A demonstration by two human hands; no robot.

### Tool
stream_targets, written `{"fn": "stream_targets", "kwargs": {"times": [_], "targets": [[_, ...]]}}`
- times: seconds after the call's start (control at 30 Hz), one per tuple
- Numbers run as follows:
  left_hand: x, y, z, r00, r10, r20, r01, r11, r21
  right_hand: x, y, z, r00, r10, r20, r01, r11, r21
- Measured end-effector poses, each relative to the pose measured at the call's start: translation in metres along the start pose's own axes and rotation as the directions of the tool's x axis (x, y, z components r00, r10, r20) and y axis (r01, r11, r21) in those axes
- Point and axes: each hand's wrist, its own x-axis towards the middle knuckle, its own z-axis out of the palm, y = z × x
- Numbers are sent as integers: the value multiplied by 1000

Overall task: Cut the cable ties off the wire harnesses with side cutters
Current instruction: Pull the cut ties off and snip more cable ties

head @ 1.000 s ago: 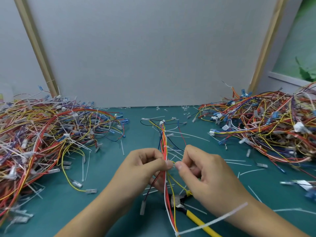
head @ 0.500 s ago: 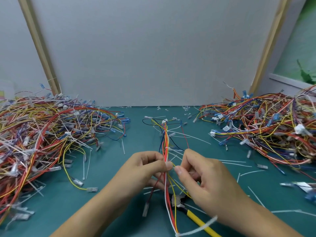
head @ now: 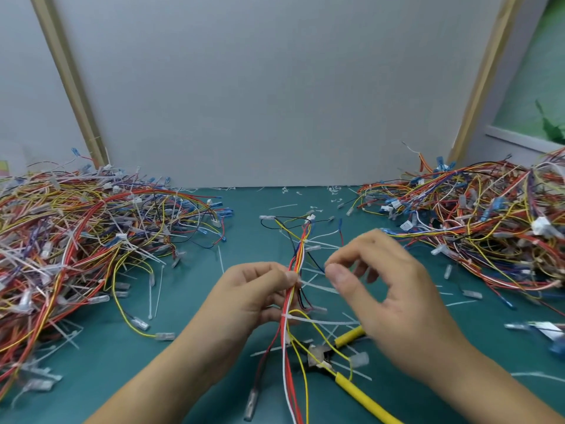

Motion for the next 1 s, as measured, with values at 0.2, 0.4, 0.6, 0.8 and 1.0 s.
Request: {"fn": "stream_targets", "kwargs": {"times": [0.2,0.4,0.6,0.8,1.0], "targets": [[-2,-1,6,999,45,12,-46,993,109,-7,3,9,981,12,194,8,994,-105],[-4,2,3,996,-41,74,32,991,127,-7,-1,5,969,4,247,32,990,-141],[-3,5,-1,994,-92,66,77,974,212,-10,-5,8,965,14,263,34,984,-176],[-2,4,-3,995,-98,-3,96,963,250,-13,-10,12,955,44,294,-14,995,-103],[0,4,-3,998,-56,-39,64,964,259,-10,-8,5,951,70,301,-78,997,14]]}}
